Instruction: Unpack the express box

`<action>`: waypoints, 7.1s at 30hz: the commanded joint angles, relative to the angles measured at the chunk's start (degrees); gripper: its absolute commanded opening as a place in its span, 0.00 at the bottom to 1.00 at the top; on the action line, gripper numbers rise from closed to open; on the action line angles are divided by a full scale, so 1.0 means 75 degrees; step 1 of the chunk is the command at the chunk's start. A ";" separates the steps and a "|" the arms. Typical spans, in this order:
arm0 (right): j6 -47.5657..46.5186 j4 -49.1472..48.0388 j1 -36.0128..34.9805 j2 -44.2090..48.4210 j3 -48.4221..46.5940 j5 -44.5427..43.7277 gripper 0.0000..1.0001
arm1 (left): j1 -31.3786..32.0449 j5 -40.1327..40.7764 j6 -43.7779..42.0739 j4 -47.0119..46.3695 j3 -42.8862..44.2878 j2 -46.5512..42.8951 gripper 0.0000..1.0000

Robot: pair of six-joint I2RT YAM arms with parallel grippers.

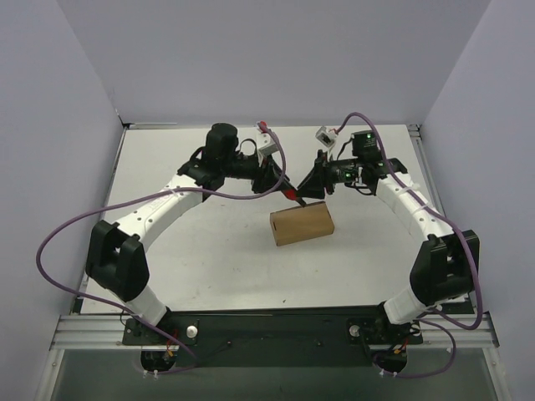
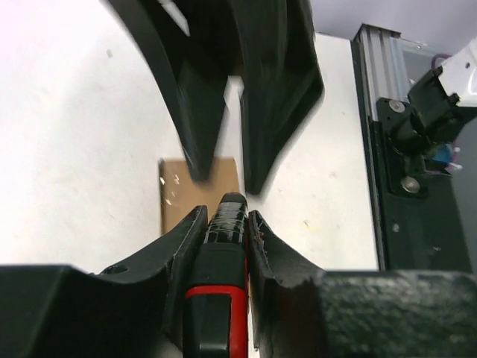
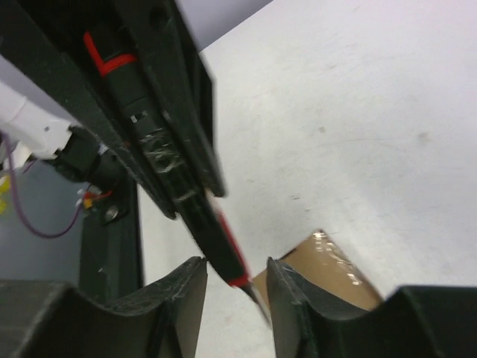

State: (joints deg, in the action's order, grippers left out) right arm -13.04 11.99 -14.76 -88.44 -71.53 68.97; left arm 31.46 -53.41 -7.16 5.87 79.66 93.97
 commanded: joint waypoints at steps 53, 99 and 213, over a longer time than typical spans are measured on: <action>-0.5398 0.0839 -0.0457 -0.1344 0.1170 -0.3969 0.00 | -0.0163 0.2059 -0.0674 -0.1896 -0.1340 0.0853 0.00; -0.5352 0.0956 -0.0504 -0.1508 0.1275 -0.4168 0.00 | -0.0234 0.1883 -0.1705 -0.0443 -0.1937 -0.0131 0.00; -0.1953 0.1074 -0.0797 -0.0032 0.0384 -0.6430 0.53 | -0.0750 0.7635 -0.5618 -0.1233 -0.6576 -0.5041 0.00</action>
State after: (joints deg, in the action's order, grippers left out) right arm -28.71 21.30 -21.04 -89.47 -69.91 23.14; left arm 23.90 -8.64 -37.01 12.27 36.91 60.62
